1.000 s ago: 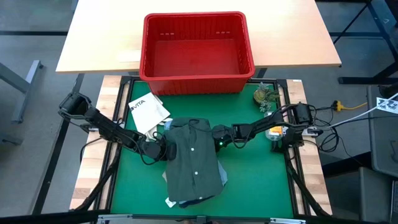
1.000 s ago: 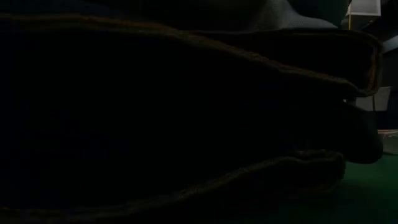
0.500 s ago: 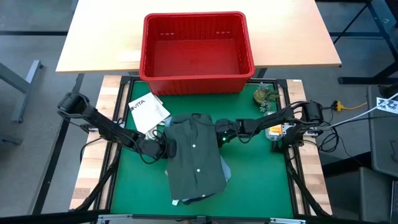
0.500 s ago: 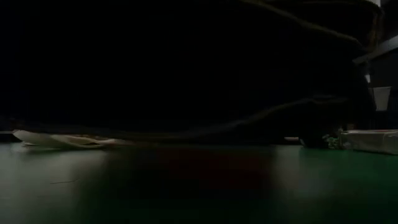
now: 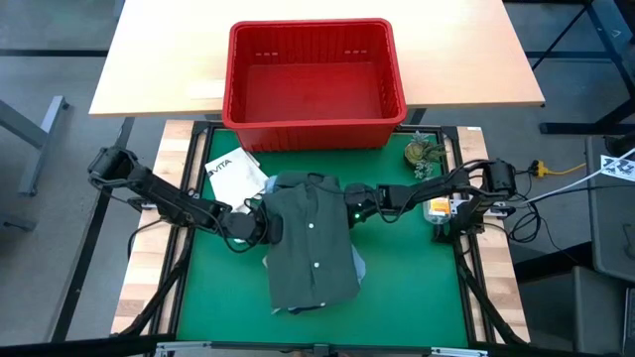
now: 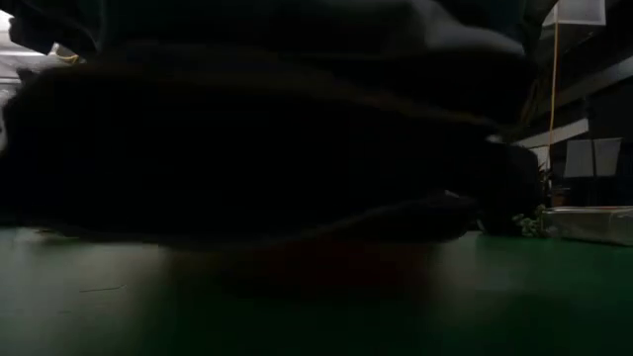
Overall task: Fold Laundry from Bin
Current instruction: Put the stacked clothing into the organizer bin
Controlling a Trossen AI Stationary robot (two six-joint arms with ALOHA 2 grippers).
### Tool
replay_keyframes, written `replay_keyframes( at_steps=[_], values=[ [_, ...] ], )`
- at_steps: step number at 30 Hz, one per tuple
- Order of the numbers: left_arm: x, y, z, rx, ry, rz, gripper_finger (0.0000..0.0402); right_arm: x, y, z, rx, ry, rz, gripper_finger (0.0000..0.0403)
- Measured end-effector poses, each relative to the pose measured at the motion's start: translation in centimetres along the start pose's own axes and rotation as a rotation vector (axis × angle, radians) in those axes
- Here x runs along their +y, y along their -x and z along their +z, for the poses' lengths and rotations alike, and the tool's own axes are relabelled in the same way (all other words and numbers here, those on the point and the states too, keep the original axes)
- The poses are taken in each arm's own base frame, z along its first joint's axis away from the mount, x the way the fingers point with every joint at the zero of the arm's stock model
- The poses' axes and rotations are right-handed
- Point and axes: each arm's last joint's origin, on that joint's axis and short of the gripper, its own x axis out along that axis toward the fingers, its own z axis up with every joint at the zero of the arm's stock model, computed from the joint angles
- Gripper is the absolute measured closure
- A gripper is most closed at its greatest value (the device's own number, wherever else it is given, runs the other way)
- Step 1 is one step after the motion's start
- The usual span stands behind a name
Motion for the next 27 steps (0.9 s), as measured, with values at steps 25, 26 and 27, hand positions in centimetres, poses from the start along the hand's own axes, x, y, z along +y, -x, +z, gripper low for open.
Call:
replay_keyframes(
  at_steps=[25, 26, 27],
  values=[
    [-1.0, 0.0, 0.6, 0.025, 0.023, 0.101, 0.0397, 0.7, 0.2, 2.2, 0.104, 0.127, -0.106, 0.0390],
    [-1.0, 0.0, 0.6, 0.037, 0.035, 0.103, 0.0397, 0.6, 0.1, 1.8, 0.101, 0.118, -0.109, 0.0390],
    [-0.9, 0.0, 0.5, 0.049, 0.044, 0.113, 0.0397, 0.5, 0.0, 1.4, 0.096, 0.114, -0.117, 0.0390]
  ],
)
